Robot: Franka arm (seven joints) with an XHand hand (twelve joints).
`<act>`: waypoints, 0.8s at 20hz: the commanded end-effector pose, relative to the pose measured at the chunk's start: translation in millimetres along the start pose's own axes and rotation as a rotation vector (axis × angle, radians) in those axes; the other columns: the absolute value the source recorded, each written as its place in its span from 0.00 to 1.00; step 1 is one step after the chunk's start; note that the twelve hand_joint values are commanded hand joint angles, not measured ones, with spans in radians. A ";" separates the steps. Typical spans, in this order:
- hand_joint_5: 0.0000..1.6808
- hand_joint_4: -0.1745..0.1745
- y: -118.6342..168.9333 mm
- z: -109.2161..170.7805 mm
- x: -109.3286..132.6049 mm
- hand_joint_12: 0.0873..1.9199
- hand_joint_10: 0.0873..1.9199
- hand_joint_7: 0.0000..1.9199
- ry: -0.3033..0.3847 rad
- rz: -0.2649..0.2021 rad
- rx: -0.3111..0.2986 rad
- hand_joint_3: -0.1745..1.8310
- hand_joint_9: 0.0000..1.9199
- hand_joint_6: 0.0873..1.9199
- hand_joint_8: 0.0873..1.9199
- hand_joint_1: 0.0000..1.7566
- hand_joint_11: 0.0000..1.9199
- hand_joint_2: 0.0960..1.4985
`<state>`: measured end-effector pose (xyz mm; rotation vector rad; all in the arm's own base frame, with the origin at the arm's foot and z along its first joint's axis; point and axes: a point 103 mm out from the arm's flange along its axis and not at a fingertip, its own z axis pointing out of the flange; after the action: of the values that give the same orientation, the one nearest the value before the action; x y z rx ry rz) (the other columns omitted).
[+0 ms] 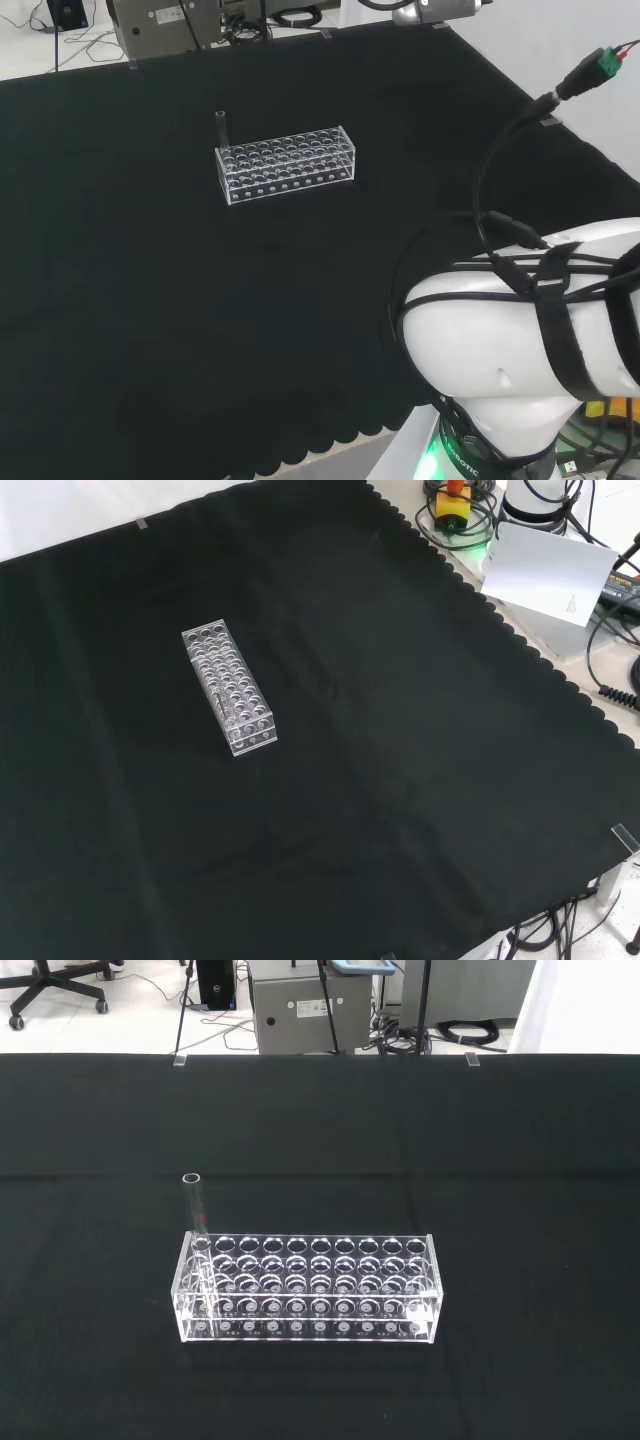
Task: Pick up the test tube.
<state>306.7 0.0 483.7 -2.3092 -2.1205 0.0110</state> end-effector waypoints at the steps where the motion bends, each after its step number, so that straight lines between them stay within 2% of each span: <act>1: 0.06 0.43 0.7 0.4 0.0 0.60 0.19 0.04 -0.006 -0.001 -0.008 0.03 0.06 0.03 0.10 0.36 0.04 0.69; 2: 0.03 0.43 1.2 0.3 -0.5 0.57 0.15 0.02 -0.004 -0.003 -0.006 0.03 0.03 0.00 0.05 0.33 0.02 0.70; 4: 0.01 0.43 3.8 0.1 -1.2 0.55 0.13 0.00 -0.002 -0.008 0.000 0.03 0.01 0.00 0.01 0.30 0.00 0.71; 8: 0.00 0.43 15.8 1.7 0.8 0.54 0.12 0.00 0.023 -0.026 -0.002 0.03 0.00 0.00 0.00 0.30 0.00 0.71; 10: 0.01 0.42 25.5 4.5 3.1 0.56 0.16 0.01 0.023 -0.043 0.012 0.03 0.00 0.00 0.02 0.30 0.00 0.71; 16: 0.09 0.33 61.1 17.9 6.9 0.75 0.41 0.01 0.054 -0.073 0.061 0.02 0.01 0.00 0.34 0.33 0.00 0.71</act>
<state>327.8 0.9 483.0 -2.2603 -2.1450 -0.0062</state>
